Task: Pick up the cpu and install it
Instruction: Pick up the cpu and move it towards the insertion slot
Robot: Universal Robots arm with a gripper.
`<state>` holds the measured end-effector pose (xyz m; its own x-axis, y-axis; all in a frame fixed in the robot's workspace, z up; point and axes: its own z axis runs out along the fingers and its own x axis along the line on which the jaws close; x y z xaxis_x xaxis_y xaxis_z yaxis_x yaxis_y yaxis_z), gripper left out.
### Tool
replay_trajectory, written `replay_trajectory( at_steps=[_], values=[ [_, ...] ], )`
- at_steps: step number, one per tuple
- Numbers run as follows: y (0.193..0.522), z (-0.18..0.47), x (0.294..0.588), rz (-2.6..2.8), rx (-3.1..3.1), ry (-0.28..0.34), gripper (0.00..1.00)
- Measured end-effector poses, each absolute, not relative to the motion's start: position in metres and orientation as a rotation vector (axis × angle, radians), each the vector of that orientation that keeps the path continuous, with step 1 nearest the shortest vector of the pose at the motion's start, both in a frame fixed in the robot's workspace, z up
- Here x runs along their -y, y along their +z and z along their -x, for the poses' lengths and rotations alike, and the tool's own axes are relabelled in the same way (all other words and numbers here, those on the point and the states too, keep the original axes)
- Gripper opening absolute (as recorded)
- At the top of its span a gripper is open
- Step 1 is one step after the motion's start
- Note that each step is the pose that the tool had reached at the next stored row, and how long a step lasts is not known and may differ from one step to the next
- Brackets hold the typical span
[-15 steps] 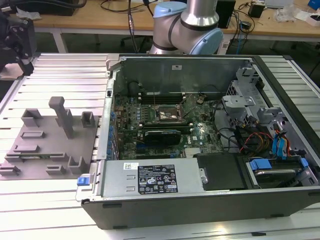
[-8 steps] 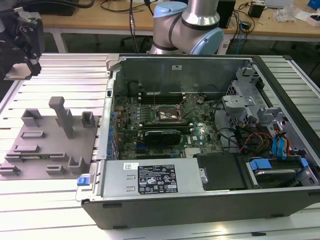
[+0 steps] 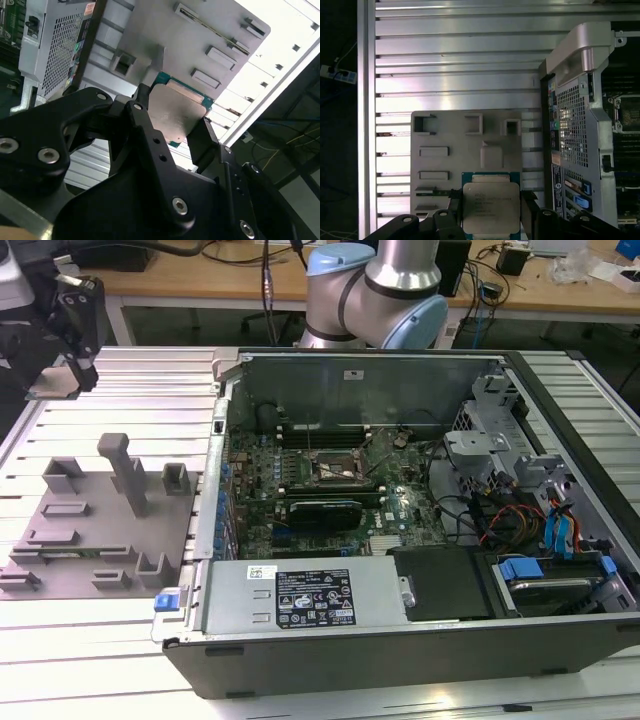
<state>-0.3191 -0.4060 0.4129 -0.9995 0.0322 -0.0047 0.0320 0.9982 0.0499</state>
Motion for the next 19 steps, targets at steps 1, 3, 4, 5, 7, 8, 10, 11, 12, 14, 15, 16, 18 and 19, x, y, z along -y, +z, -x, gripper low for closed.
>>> replay_trajectory(
  at_steps=[1, 3, 4, 5, 7, 8, 10, 11, 12, 14, 15, 16, 18, 19],
  values=[
    [0.413, 0.318, 0.406, -0.05, -3.135, 0.078, 0.55],
    [0.413, 0.313, 0.406, -0.05, -3.135, 0.078, 0.55],
    [0.413, 0.31, 0.406, -0.05, -3.135, 0.078, 0.55],
    [0.413, 0.308, 0.406, -0.05, -3.135, 0.078, 0.55],
    [0.413, 0.303, 0.406, -0.05, -3.135, 0.078, 0.55],
    [0.413, 0.3, 0.406, -0.05, -3.135, 0.078, 0.55],
    [0.413, 0.297, 0.406, -0.05, -3.135, 0.078, 0.55],
    [0.413, 0.295, 0.406, -0.05, -3.135, 0.078, 0.55],
    [0.413, 0.294, 0.406, -0.05, -3.135, 0.078, 0.55],
    [0.413, 0.289, 0.406, -0.05, -3.135, 0.078, 0.55],
    [0.413, 0.284, 0.406, -0.05, -3.135, 0.078, 0.55],
    [0.413, 0.28, 0.406, -0.05, -3.135, 0.078, 0.55],
    [0.413, 0.274, 0.406, -0.05, -3.135, 0.078, 0.55],
    [0.413, 0.27, 0.406, -0.05, -3.135, 0.078, 0.55]
  ],
)
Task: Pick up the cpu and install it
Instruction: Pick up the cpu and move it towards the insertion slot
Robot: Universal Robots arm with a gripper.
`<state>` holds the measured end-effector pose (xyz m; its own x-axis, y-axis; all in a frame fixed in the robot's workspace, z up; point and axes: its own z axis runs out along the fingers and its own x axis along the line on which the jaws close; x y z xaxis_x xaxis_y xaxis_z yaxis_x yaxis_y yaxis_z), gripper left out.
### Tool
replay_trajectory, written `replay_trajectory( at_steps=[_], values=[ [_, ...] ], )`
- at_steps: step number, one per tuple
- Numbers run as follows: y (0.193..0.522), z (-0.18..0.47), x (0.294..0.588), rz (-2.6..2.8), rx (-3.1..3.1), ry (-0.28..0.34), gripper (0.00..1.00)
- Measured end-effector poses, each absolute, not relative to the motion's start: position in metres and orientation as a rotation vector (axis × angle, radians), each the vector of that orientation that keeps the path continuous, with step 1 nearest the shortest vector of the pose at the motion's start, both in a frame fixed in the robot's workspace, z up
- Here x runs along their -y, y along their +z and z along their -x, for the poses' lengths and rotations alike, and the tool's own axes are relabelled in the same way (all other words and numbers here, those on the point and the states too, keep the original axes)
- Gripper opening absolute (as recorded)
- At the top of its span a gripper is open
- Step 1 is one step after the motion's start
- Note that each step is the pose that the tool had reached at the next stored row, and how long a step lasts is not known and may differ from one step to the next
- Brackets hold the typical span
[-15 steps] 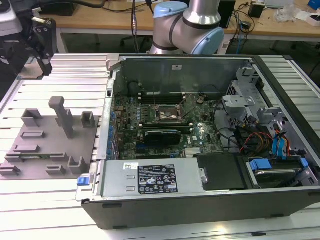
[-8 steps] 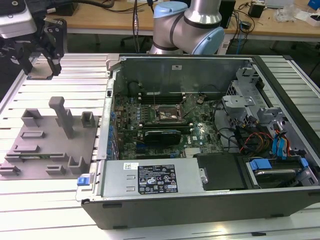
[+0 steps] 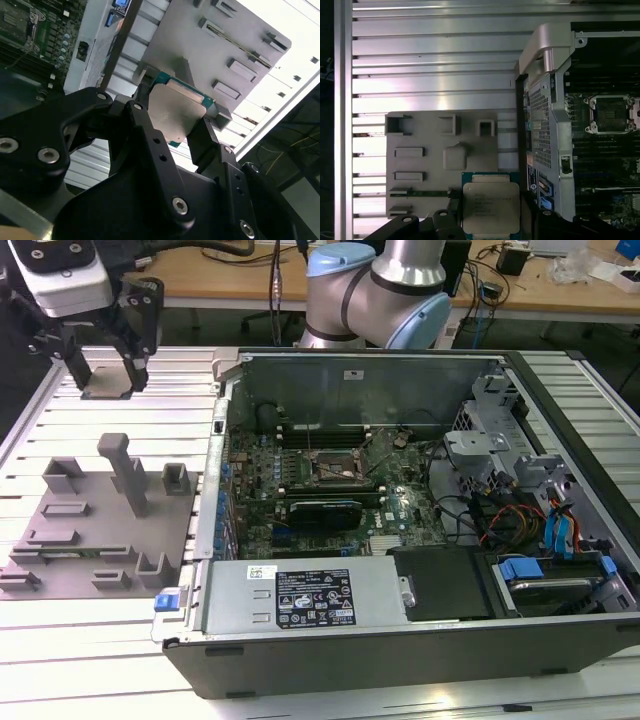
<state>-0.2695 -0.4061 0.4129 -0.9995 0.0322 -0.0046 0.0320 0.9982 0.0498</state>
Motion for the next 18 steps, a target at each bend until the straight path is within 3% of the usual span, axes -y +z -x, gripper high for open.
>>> replay_trajectory(
  at_steps=[18],
  values=[
    [0.413, 0.214, 0.406, -0.05, -3.135, 0.078, 0.55]
  ],
)
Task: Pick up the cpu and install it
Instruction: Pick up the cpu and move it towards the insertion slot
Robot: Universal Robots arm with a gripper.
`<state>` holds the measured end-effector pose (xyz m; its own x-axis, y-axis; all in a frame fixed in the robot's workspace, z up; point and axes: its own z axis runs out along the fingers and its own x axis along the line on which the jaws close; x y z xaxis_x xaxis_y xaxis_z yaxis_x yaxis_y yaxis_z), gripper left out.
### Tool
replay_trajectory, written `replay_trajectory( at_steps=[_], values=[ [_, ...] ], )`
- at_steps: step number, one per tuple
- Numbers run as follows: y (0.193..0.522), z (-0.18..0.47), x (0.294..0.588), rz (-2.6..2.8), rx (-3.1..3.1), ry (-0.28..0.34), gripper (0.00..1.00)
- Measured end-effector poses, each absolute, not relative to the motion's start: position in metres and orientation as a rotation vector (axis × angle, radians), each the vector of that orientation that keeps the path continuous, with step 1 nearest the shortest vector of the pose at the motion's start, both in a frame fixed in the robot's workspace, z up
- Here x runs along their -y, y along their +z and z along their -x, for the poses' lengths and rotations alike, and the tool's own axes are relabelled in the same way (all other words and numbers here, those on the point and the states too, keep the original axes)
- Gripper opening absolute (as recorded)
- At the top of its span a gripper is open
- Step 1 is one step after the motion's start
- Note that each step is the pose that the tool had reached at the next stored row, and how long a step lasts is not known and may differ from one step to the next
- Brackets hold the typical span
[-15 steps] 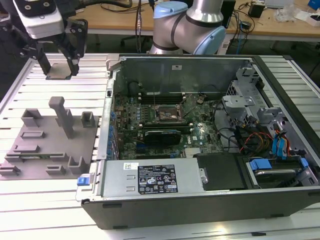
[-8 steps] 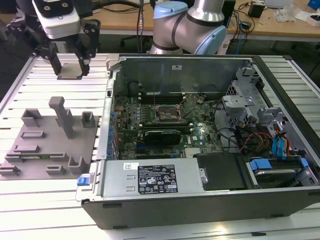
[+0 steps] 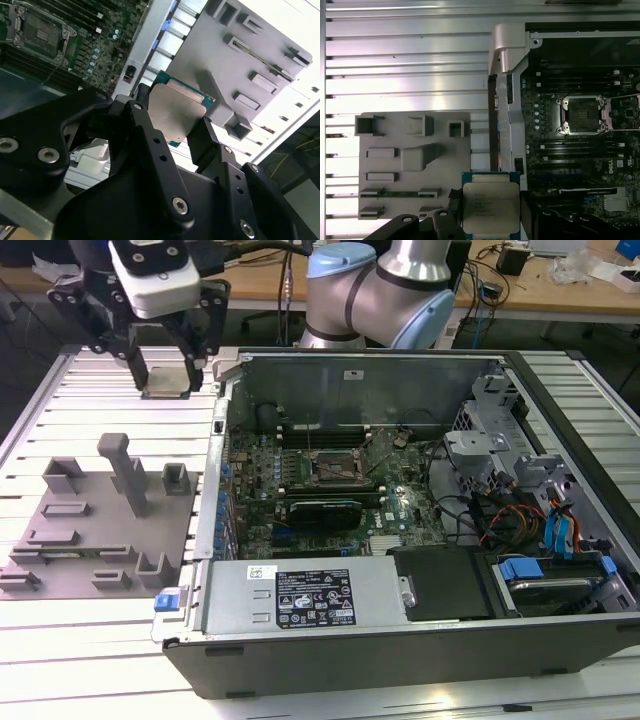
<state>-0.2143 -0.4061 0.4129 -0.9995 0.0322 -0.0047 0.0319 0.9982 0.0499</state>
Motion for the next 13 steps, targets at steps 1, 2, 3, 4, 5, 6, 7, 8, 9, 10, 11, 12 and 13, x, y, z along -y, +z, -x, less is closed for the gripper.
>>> replay_trajectory(
  at_steps=[1, 2, 3, 4, 5, 6, 7, 8, 9, 10, 11, 12, 13],
  values=[
    [0.413, 0.211, 0.406, -0.05, -3.135, 0.078, 0.55],
    [0.413, 0.208, 0.406, -0.05, -3.135, 0.078, 0.55],
    [0.413, 0.206, 0.406, -0.05, -3.135, 0.078, 0.55],
    [0.413, 0.202, 0.406, -0.051, -3.135, 0.078, 0.55],
    [0.413, 0.199, 0.406, -0.05, -3.135, 0.078, 0.55],
    [0.413, 0.197, 0.406, -0.05, -3.135, 0.078, 0.55],
    [0.413, 0.194, 0.406, -0.05, -3.135, 0.078, 0.55],
    [0.413, 0.19, 0.406, -0.05, -3.135, 0.078, 0.55],
    [0.413, 0.187, 0.406, -0.05, -3.135, 0.078, 0.55],
    [0.413, 0.185, 0.406, -0.05, -3.135, 0.078, 0.55],
    [0.413, 0.181, 0.406, -0.05, -3.135, 0.078, 0.55],
    [0.413, 0.178, 0.406, -0.05, -3.135, 0.078, 0.55],
    [0.413, 0.172, 0.406, -0.05, -3.135, 0.078, 0.55]
  ],
)
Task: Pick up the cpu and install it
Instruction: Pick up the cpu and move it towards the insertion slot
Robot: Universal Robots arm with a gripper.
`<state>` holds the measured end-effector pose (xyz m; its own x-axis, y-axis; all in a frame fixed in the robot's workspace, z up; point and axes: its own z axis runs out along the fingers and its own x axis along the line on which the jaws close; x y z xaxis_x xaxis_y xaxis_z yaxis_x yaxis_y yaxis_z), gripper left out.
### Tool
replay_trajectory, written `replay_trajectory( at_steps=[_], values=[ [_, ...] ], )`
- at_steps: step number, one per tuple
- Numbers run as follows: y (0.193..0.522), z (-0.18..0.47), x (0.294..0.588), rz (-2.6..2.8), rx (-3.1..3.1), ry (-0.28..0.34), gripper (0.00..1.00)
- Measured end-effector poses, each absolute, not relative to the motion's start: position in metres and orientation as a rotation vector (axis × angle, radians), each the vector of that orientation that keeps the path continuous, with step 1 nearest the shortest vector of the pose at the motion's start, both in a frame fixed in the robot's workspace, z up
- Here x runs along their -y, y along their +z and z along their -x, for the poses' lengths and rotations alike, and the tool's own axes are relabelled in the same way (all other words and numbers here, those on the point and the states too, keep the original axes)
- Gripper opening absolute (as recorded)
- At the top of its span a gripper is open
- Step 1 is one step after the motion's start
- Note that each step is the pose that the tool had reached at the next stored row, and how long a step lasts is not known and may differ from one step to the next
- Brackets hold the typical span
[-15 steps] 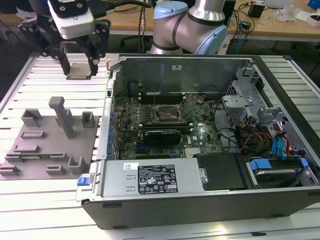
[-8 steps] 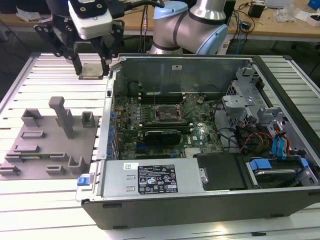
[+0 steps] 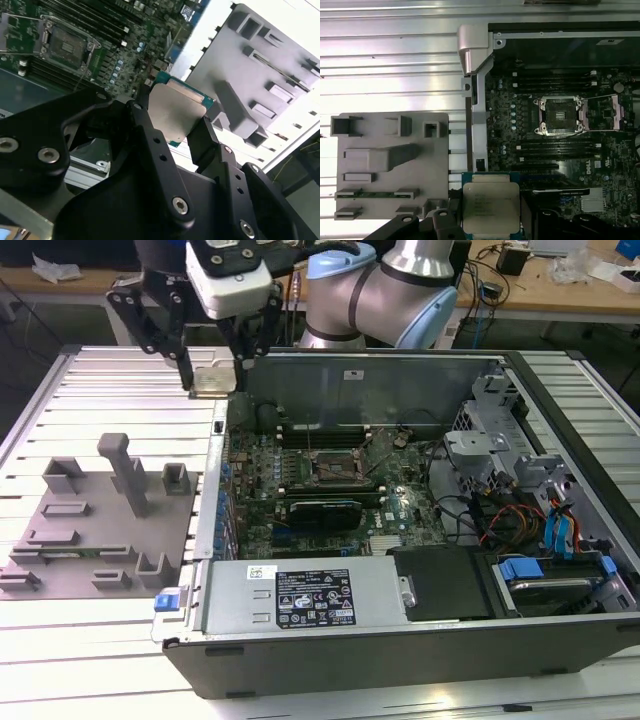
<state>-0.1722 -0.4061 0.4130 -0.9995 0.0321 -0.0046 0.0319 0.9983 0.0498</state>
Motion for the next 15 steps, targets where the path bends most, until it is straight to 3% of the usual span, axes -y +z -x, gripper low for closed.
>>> replay_trajectory(
  at_steps=[15],
  values=[
    [0.413, 0.115, 0.406, -0.05, -3.135, 0.078, 0.55]
  ],
)
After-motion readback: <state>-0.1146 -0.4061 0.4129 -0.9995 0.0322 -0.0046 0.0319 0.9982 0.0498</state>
